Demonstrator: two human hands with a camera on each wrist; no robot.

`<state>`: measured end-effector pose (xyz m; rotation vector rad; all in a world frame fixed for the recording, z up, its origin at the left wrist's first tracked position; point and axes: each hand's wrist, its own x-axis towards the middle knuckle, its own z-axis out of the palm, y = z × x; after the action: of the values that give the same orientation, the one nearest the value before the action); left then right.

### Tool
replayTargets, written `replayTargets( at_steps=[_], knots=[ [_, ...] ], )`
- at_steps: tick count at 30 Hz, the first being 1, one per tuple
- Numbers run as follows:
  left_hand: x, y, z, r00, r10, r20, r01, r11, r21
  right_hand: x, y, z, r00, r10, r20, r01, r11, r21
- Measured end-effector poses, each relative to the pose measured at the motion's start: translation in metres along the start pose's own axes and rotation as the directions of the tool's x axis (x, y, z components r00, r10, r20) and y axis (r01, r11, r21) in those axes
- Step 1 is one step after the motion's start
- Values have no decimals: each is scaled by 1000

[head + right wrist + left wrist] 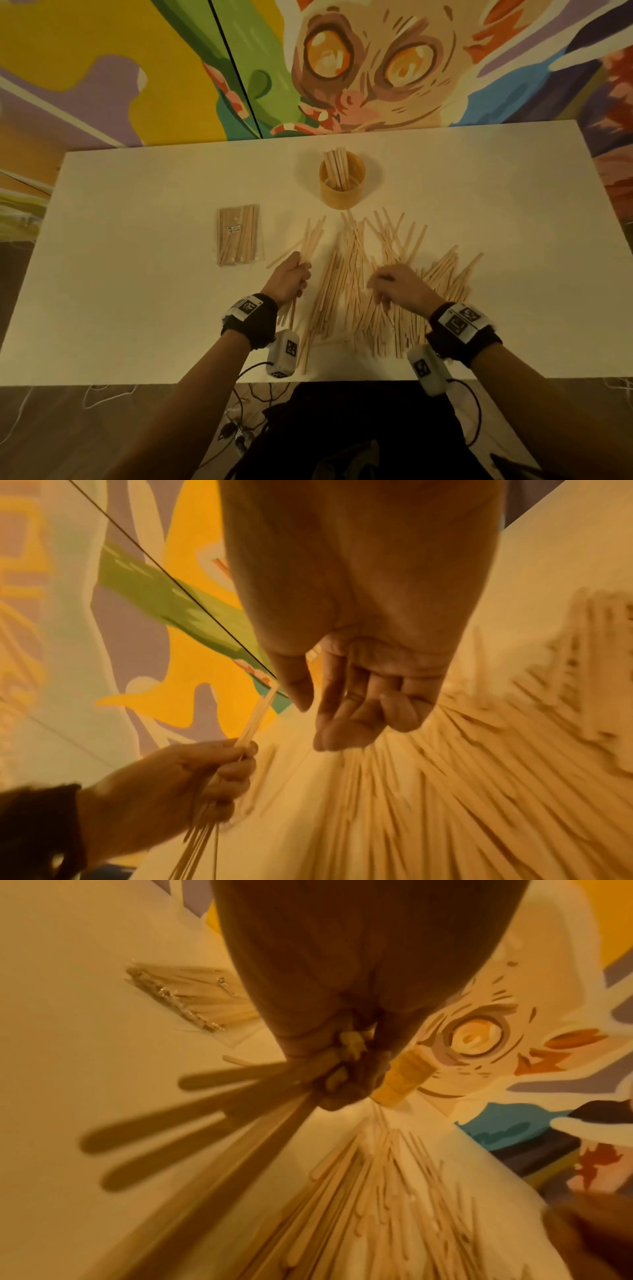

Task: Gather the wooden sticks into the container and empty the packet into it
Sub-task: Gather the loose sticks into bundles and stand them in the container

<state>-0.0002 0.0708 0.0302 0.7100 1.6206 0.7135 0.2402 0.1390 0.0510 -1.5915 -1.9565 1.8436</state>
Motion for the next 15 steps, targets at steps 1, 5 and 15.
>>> replayTargets(
  at_steps=[1,5,15],
  knots=[
    [-3,5,0,1000,-6,28,6,1000,-21,4,-10,-3,999,-13,-49,15,999,52],
    [-16,27,6,995,42,86,-44,999,18,18,-52,-18,975,-27,-221,87,959,268],
    [-21,61,15,927,304,219,-372,818,440,22,-92,-11,968,-206,-140,219,972,84]
  ],
)
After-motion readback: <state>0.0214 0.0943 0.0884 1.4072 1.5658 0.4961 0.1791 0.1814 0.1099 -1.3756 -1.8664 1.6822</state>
